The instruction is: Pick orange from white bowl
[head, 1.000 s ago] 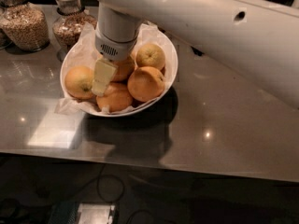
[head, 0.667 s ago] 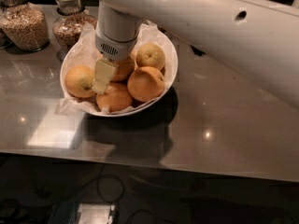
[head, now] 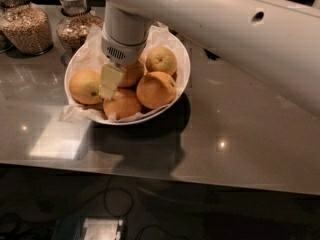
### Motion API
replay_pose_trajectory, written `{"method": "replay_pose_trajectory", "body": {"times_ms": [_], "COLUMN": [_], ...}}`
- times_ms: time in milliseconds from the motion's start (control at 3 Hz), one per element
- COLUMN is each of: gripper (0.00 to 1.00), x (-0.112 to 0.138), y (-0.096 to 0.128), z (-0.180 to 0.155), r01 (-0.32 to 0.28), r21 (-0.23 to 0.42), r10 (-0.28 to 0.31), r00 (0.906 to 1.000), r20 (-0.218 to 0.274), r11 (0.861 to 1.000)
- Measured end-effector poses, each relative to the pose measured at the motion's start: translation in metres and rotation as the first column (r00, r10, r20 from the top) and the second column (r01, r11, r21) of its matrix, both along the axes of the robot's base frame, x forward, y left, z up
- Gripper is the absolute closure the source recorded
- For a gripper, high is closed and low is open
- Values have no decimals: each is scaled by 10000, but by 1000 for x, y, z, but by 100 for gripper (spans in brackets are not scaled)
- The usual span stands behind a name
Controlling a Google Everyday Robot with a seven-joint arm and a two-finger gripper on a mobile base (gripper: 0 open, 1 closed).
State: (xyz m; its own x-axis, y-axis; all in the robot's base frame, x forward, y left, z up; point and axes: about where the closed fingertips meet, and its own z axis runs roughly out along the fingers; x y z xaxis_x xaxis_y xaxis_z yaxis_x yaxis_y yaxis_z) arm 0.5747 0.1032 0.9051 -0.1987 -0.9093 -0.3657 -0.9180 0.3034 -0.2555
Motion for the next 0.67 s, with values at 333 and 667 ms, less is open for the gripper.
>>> {"method": "replay_pose_trajectory", "body": {"times_ms": [333,667], "gripper": [100,100], "x": [0,0], "y": [0,0], "z": [0,0], "r01": [0,0], "r21": [0,0], "r10": [0,0], "r00": [10000,10000], "r20": [0,0], "r11": [10000,10000]}}
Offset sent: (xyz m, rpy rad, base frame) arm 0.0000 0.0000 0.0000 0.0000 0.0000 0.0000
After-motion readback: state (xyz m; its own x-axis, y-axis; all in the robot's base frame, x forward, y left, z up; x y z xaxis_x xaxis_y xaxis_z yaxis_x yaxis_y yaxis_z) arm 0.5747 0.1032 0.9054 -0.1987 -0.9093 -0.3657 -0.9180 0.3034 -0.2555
